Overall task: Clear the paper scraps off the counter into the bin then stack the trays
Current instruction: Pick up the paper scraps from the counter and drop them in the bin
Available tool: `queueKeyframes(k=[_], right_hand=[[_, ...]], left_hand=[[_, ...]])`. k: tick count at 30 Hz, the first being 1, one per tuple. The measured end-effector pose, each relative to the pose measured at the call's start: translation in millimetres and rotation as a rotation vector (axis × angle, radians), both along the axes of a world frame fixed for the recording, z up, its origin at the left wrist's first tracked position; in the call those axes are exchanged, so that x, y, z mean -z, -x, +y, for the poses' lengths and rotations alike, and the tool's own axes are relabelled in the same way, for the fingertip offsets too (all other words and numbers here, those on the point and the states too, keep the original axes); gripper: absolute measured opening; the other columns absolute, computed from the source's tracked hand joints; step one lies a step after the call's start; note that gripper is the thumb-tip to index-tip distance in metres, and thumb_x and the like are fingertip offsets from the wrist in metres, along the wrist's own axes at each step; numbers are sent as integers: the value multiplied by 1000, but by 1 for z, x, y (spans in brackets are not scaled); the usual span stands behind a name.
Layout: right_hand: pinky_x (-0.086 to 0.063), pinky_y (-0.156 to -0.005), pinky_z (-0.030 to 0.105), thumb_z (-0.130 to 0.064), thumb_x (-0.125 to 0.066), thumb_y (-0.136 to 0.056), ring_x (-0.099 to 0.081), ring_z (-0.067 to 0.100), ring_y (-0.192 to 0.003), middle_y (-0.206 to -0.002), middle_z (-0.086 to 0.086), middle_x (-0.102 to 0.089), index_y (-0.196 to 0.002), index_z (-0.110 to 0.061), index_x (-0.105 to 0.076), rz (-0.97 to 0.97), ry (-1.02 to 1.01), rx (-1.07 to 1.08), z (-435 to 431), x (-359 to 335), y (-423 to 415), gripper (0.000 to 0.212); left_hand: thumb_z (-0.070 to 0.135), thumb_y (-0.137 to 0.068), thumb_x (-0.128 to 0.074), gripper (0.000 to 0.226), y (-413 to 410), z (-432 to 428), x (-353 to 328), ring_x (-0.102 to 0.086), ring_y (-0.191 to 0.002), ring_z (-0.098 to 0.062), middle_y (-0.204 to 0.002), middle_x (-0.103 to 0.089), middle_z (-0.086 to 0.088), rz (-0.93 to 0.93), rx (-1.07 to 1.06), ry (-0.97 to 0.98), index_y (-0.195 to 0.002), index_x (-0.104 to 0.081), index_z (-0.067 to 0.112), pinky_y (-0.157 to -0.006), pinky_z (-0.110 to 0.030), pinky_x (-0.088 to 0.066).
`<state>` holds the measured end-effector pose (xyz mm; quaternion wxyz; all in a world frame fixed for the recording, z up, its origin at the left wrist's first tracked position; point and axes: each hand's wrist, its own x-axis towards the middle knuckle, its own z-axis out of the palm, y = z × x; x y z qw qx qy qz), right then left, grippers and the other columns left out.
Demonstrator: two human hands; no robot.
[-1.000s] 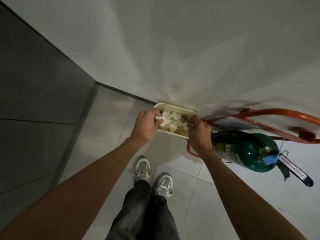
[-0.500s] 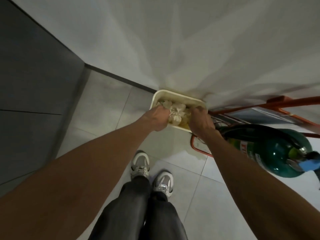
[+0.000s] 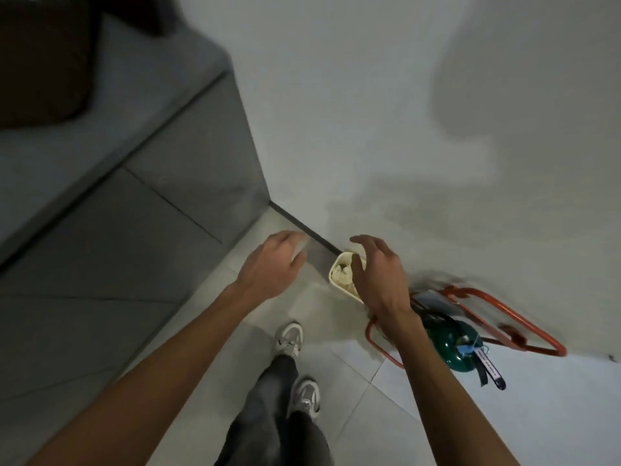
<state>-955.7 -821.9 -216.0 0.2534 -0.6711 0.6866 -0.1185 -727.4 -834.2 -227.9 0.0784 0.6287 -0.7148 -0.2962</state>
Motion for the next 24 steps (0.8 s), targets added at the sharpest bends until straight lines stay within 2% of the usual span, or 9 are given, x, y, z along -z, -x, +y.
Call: queueKeyframes(k=[2, 6, 11, 16, 20, 22, 24], right_hand=[[-56, -97, 40, -24, -56, -104, -64, 24, -120, -145, -2, -59, -138, -31, -60, -31, 66, -54, 11, -58, -27, 35], [-53, -95, 36, -23, -56, -105, -62, 22, -120, -143, -3, -61, -137, -30, -61, -125, 180, -134, 34, -157, -84, 33], [-53, -93, 33, -24, -59, -104, -65, 20, -116, -134, -6, -65, -133, -31, -63, -225, 281, -232, 61, -232, -156, 30], [-54, -100, 38, -25, -61, -102, -64, 21, -121, -135, -6, -66, -132, -32, -64, -253, 285, -354, 80, -260, -247, 30], [-50, -98, 28, -23, -65, -100, -66, 18, -115, -132, -7, -67, -130, -31, -66, -253, 263, -480, 98, -260, -330, 31], [-50, -98, 28, -23, -64, -100, -66, 17, -116, -132, -6, -68, -131, -31, -66, -240, 236, -534, 107, -256, -370, 32], [-52, -99, 29, -21, -65, -100, -66, 17, -115, -131, -4, -68, -131, -29, -67, -249, 217, -565, 115, -251, -410, 32]], left_hand=[[38, -103, -47, 42, -32, 27, -52, -55, -130, -22, -142, -59, -2, 31, -85, 59, -142, -54, 23, -110, -41, -47], [38, -104, -52, 38, -98, 89, -145, -60, -123, -23, -137, -63, -1, 80, -270, 195, -140, -56, 26, -106, -38, -49], [38, -104, -54, 37, -187, 168, -216, -61, -121, -20, -139, -62, 3, 56, -518, 310, -140, -56, 29, -106, -35, -47], [42, -102, -53, 35, -282, 239, -241, -63, -121, -19, -132, -67, 3, 45, -776, 412, -134, -60, 28, -105, -35, -49], [34, -101, -60, 28, -359, 293, -239, -68, -114, -21, -124, -72, 3, 41, -927, 438, -126, -66, 23, -100, -35, -53], [29, -99, -65, 26, -395, 316, -236, -71, -109, -21, -122, -73, 4, 46, -983, 421, -124, -68, 21, -96, -33, -53], [33, -99, -64, 25, -431, 335, -231, -73, -103, -17, -118, -74, 7, 32, -1008, 398, -120, -69, 21, -92, -30, -53]])
